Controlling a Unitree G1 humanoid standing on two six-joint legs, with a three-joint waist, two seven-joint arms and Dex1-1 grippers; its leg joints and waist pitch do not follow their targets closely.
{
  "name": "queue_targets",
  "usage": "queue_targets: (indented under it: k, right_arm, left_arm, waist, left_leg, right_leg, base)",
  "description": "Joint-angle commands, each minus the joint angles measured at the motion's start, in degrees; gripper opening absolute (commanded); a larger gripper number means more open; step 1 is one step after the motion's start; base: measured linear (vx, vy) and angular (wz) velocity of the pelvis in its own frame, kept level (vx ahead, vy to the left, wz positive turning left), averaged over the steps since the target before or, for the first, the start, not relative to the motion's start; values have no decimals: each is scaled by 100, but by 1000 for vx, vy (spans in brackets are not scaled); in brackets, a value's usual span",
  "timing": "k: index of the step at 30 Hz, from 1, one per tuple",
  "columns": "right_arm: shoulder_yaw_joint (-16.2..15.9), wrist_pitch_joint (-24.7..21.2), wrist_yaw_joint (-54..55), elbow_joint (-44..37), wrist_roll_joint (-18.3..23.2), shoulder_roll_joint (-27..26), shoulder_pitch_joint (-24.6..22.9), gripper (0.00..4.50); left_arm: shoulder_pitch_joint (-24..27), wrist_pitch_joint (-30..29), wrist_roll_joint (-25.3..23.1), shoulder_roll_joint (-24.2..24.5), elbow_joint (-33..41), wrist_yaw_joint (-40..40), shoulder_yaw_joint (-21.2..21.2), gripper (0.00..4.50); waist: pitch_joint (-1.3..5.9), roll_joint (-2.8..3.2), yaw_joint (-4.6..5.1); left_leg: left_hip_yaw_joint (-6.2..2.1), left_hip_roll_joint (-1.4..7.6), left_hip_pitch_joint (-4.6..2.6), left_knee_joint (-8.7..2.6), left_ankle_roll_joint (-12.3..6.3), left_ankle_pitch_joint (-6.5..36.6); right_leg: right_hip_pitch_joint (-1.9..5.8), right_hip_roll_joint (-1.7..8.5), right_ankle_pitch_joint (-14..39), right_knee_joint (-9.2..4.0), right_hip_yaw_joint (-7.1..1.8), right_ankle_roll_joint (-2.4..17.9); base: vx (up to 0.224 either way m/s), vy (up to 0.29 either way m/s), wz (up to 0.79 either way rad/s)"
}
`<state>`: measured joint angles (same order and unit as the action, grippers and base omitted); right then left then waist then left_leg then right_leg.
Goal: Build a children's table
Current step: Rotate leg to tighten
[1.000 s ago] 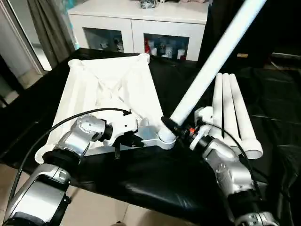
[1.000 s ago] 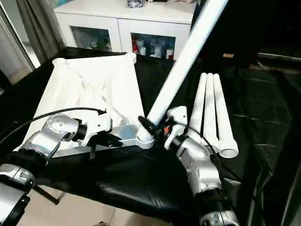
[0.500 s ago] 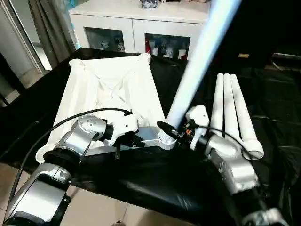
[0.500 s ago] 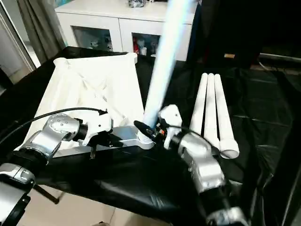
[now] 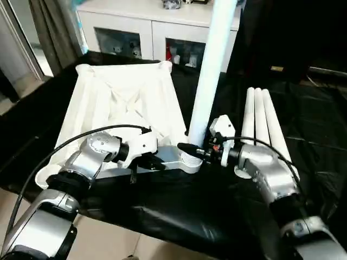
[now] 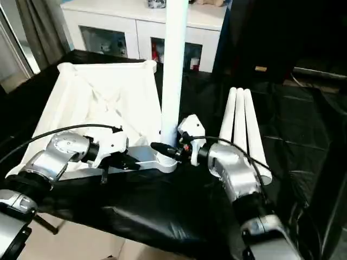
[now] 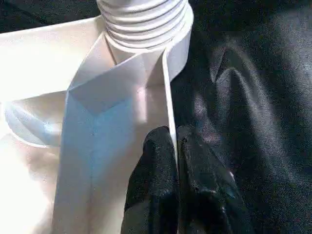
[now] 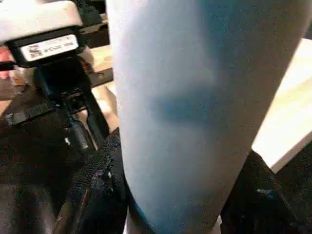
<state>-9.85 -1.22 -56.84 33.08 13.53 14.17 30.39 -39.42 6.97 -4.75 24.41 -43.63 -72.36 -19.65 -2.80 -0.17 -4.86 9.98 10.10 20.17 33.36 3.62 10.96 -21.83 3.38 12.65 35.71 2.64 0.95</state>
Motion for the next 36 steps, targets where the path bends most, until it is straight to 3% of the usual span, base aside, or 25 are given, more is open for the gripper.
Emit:
queue_targets:
  k: [1,4,5,7,13,18,21,27,30,34,35,36]
  right_arm:
    - [-181,-127,-202,725,-234,135,-262,189]
    - [-150,28,-287,841,-231,154,-246,189]
    - [-127,46,-340,873,-204,152,-241,189]
    - [-98,110,-404,950,-193,147,-222,189]
    - [7,307,-356,1200,-245,58,-156,189]
    - [108,369,288,1307,-353,-65,-180,189]
    - [147,395,746,1395,-439,-169,-190,189]
    - [377,267,2606,1961,-618,-811,87,189]
    - [443,274,3193,2218,-648,-991,270,189]
    - [747,204,4191,2692,-507,-1408,651,189]
    - [767,205,4261,2721,-503,-1445,678,189]
    - [812,200,4419,2784,-491,-1523,738,189]
  left_arm:
    - [78,214,142,-20,251,-645,-179,0]
    - [70,204,222,-6,275,-834,-177,0]
    - [65,192,272,4,290,-931,-168,0]
    - [37,184,275,22,280,-979,-164,0]
    - [-202,211,149,-61,16,-623,-71,0]
    - [-355,-72,113,-152,-86,-139,80,0]
    - [-422,-255,50,-197,-144,158,140,0]
    - [-827,-1141,-171,-662,-496,1314,285,0]
    - [-944,-1382,-278,-853,-641,1748,266,0]
    - [-1130,-2004,-300,-1446,-908,2794,391,0]
    - [-1145,-2058,-291,-1519,-921,2875,408,0]
    - [-1196,-2152,-284,-1674,-991,3083,441,0]
  waist:
    - [196,27,31]
    - [222,27,23]
    - [206,68,20]
    - [209,51,28]
    - [130,89,26]
    - [93,70,32]
    - [69,34,61]
    - [29,35,163]
    - [10,33,184]
    - [23,32,202]
    - [44,1,195]
    - [40,13,195]
  left_leg:
    - [-118,355,-25,-470,-140,1495]
    - [-92,350,-17,-450,-271,1098]
    - [-91,348,-3,-446,-321,986]
    - [-79,349,-12,-441,-382,963]
    - [-91,377,-60,-516,-196,1586]
    - [-100,386,-70,-549,-121,1726]
    - [-128,376,-69,-580,-41,1867]
    - [-168,362,-78,-612,150,2098]
    - [-179,359,-77,-615,132,2167]
    - [-154,354,-87,-601,151,2099]
    - [-149,353,-77,-597,88,2047]
    - [-148,357,-61,-603,74,1992]
  right_leg:
    - [162,536,1287,-524,-322,1227]
    - [196,509,518,-463,-294,1388]
    - [196,505,273,-444,-286,1446]
    - [206,497,78,-437,-275,1516]
    - [167,528,1174,-552,-298,1427]
    - [128,544,1601,-602,-325,1307]
    - [109,560,2152,-658,-330,1132]
    - [55,575,2536,-696,-341,1035]
    - [44,583,2680,-723,-347,982]
    - [32,566,2317,-711,-355,1101]
    - [61,565,2219,-711,-352,1109]
    - [70,566,2128,-697,-355,1121]
  base:
    - [0,0,0]
    - [0,0,0]
    - [0,0,0]
    - [0,0,0]
    - [0,0,0]
    - [0,0,0]
    - [0,0,0]
    - [0,0,0]
    - [0,0,0]
    - [0,0,0]
    - [0,0,0]
    - [0,0,0]
